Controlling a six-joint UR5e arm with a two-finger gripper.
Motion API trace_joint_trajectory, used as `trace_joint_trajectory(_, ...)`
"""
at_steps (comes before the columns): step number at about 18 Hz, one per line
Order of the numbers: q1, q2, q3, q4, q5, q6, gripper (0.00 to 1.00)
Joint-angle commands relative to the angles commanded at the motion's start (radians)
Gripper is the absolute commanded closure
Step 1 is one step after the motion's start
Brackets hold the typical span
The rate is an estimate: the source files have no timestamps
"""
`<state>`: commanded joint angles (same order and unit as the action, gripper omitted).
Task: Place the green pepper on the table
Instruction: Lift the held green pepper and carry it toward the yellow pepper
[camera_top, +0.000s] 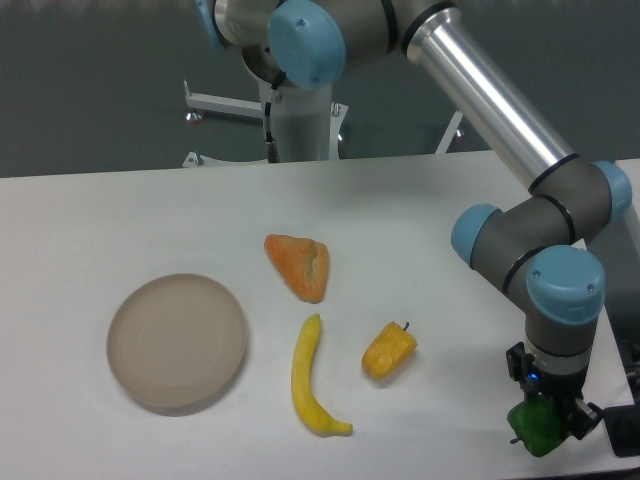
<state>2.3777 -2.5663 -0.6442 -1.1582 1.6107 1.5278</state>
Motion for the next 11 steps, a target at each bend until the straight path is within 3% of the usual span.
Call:
trace_joint_trajectory(4, -0.005, 0.012, -0.018, -0.002, 0.002, -0.002, 0.49)
trace_joint_trajectory(11, -0.006, 0.072, -0.113, -0.008, 0.0, -0.052, 0.49)
